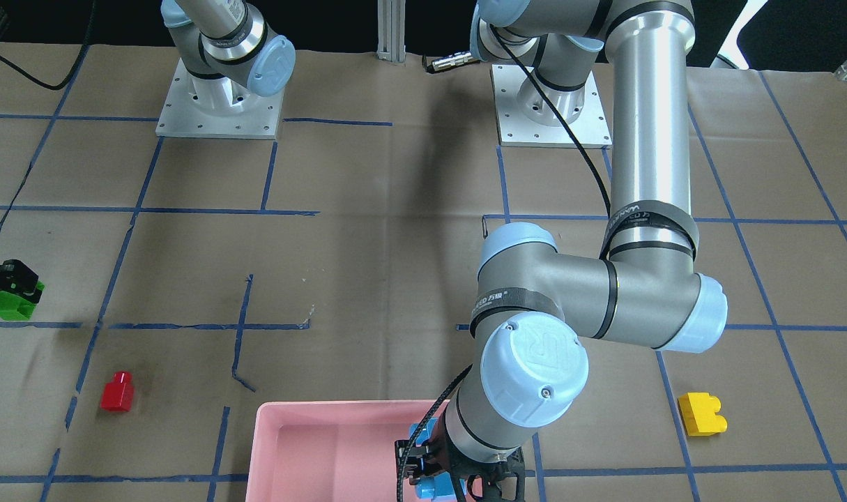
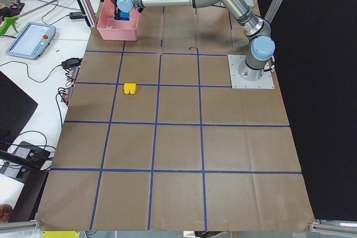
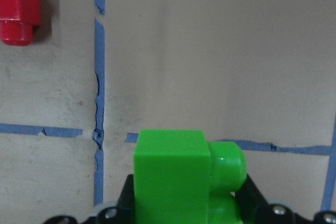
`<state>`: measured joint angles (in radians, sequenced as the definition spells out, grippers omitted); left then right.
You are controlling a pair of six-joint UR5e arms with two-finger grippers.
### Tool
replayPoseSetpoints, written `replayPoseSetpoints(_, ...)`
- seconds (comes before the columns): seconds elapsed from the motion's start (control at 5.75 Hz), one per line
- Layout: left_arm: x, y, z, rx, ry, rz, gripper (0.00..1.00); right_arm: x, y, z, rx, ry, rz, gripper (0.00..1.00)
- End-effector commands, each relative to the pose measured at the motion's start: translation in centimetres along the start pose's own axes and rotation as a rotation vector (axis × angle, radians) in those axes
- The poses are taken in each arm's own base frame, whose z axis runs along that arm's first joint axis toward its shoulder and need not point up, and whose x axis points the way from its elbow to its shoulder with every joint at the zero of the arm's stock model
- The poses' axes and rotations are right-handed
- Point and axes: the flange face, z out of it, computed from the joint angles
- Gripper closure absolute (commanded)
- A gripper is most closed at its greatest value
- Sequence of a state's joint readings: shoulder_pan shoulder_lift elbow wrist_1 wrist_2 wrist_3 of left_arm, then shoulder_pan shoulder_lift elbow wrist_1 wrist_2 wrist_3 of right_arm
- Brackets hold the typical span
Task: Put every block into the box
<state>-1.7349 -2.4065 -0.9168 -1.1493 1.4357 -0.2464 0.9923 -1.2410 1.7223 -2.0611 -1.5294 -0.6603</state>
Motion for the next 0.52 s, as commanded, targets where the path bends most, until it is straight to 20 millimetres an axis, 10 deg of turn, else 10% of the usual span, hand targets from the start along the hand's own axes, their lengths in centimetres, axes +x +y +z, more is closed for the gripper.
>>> replayPoseSetpoints(0.0,-0.2,-0.7,0.4,0.047,0.008,0.007,0.02,-1.4,-2.0,-2.7,0.028,0.029,-0.048,0.95)
replayPoseSetpoints(0.35,-0.2,-1.0,-1.6,0.069,0.012,0.005,0.01,-4.7,-3.7,-8.5,0.058,0.052,-0.163,0.97)
